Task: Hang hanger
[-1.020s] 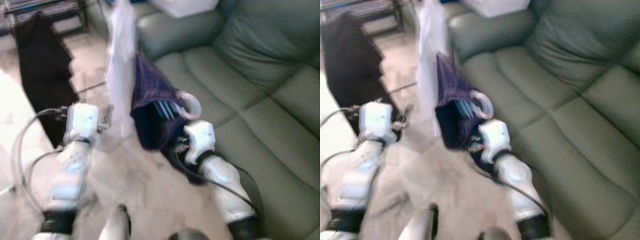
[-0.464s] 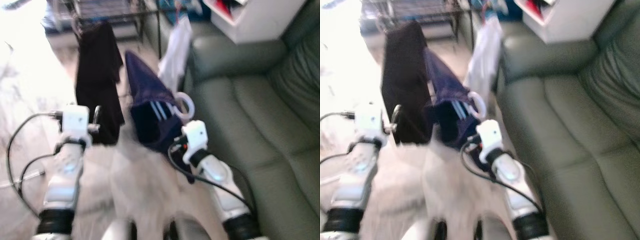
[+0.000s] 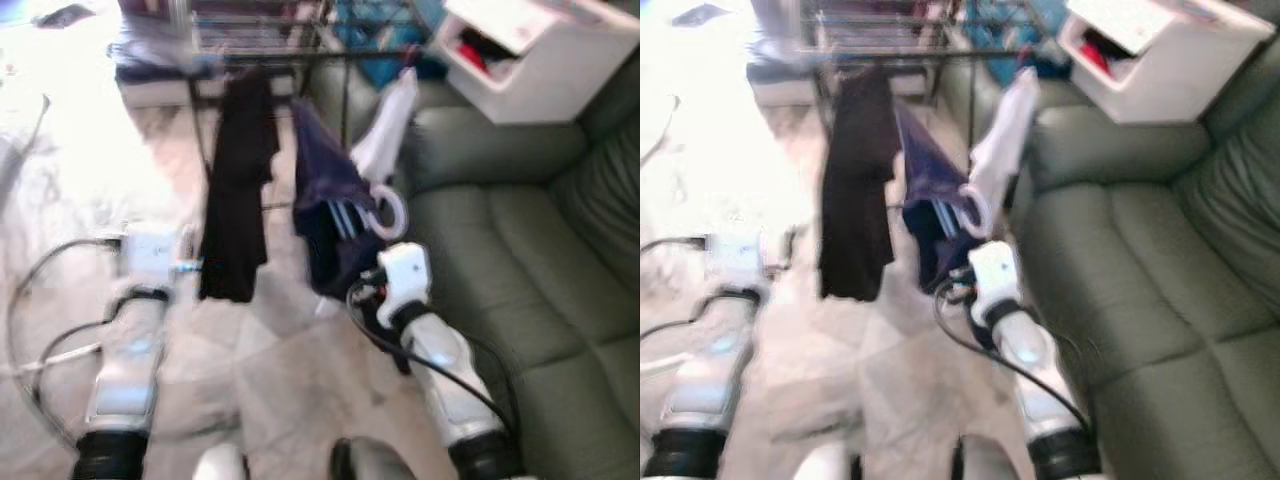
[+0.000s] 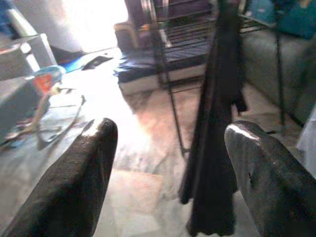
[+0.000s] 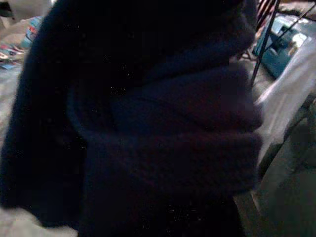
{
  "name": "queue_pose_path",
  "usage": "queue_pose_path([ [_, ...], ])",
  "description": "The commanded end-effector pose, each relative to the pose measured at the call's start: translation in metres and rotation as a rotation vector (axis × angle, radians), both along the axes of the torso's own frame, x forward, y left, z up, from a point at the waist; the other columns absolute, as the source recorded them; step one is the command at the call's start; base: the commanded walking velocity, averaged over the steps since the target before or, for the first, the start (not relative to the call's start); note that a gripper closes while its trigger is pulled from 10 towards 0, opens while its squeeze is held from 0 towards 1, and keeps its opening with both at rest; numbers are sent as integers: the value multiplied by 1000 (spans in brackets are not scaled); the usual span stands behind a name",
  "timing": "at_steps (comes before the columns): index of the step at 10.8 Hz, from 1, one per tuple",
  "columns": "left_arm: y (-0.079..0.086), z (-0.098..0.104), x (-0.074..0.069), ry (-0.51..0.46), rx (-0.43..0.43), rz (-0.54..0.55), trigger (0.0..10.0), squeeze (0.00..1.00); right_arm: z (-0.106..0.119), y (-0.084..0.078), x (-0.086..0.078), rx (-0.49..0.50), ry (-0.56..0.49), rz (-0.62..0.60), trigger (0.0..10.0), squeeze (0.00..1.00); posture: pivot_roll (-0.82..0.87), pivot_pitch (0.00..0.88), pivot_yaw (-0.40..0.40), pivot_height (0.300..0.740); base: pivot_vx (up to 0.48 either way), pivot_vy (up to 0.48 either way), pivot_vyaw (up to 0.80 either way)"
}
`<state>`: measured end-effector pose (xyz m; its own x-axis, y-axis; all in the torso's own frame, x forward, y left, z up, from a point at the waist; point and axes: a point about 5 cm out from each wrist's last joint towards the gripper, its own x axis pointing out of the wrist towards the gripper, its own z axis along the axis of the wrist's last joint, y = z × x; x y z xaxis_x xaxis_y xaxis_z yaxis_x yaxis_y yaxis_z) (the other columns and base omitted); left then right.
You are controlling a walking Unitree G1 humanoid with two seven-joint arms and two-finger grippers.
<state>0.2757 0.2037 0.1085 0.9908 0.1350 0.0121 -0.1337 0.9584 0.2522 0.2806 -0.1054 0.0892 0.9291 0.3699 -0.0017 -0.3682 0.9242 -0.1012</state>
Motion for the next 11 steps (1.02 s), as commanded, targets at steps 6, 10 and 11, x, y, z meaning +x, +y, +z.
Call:
queue_pose_path([
  [6, -20, -2, -16, 11, -8, -125, 10000, 0, -16, -79, -20, -21, 66, -447, 10000, 0, -27, 64, 2, 740, 0, 0, 0],
  [10, -31, -1, 0, 21, 10, -246, 10000, 0, -14, -67, -20, 46, 31, -506, 10000, 0, -51, 41, 87, 740, 0, 0, 0],
  [11, -28, -4, 3, 31, 5, -258, 10000, 0, -13, -63, -19, 72, 35, -455, 10000, 0, -59, 43, 66, 740, 0, 0, 0],
])
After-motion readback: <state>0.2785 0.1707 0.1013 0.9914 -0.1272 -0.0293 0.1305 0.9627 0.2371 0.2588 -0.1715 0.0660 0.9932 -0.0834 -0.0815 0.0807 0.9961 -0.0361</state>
